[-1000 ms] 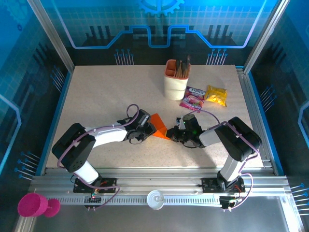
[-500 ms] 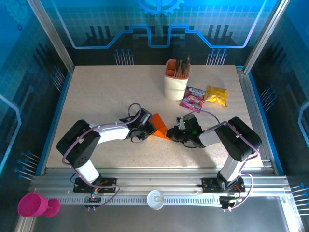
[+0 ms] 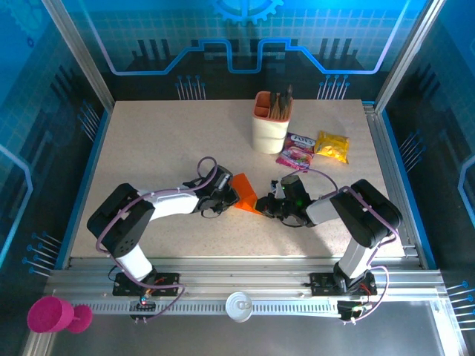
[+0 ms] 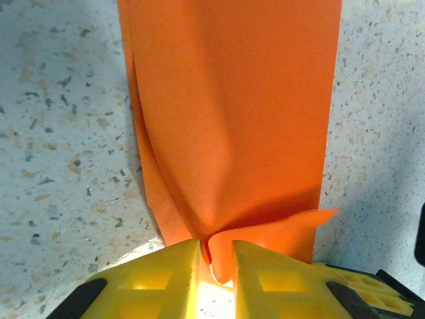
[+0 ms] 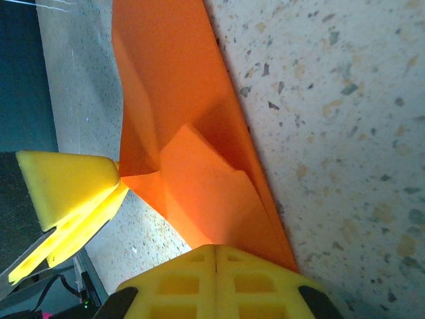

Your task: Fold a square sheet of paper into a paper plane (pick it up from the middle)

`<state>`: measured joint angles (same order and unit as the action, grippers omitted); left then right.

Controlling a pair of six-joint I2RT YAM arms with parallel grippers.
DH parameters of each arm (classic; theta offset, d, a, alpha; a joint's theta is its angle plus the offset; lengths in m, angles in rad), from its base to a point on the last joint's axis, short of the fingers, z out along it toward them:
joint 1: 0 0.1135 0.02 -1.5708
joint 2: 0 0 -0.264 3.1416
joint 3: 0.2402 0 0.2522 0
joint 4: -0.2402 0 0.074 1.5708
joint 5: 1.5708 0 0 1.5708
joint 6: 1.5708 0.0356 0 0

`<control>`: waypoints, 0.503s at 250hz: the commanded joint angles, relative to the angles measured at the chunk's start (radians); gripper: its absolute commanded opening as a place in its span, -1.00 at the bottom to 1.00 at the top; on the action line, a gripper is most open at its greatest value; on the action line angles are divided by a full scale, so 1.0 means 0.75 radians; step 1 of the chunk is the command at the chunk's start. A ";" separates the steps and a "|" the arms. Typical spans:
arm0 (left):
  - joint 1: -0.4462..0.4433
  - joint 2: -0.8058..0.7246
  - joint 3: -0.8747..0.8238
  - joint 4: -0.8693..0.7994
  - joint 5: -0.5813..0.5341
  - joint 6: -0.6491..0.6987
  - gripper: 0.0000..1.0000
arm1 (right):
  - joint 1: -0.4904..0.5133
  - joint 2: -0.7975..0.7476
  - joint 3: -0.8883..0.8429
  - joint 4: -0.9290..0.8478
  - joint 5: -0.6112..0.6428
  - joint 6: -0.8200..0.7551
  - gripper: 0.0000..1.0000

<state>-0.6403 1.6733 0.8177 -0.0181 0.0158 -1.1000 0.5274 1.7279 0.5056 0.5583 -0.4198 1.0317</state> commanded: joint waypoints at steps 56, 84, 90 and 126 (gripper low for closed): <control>0.008 -0.037 -0.086 0.044 0.022 0.011 -0.97 | 0.004 0.045 -0.022 -0.347 0.104 -0.053 -1.00; 0.009 -0.044 -0.091 0.047 0.023 0.010 -1.00 | 0.003 0.029 -0.001 -0.373 0.101 -0.069 -1.00; 0.008 -0.049 -0.090 0.044 0.022 0.010 -1.00 | 0.003 0.024 0.002 -0.377 0.098 -0.074 -1.00; 0.009 -0.069 -0.090 0.036 0.024 0.014 -1.00 | 0.002 -0.040 0.059 -0.465 0.064 -0.165 -1.00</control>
<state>-0.6395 1.6581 0.7635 0.0067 0.0246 -1.0985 0.5282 1.7119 0.5503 0.4442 -0.4194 0.9924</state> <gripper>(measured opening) 0.047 0.055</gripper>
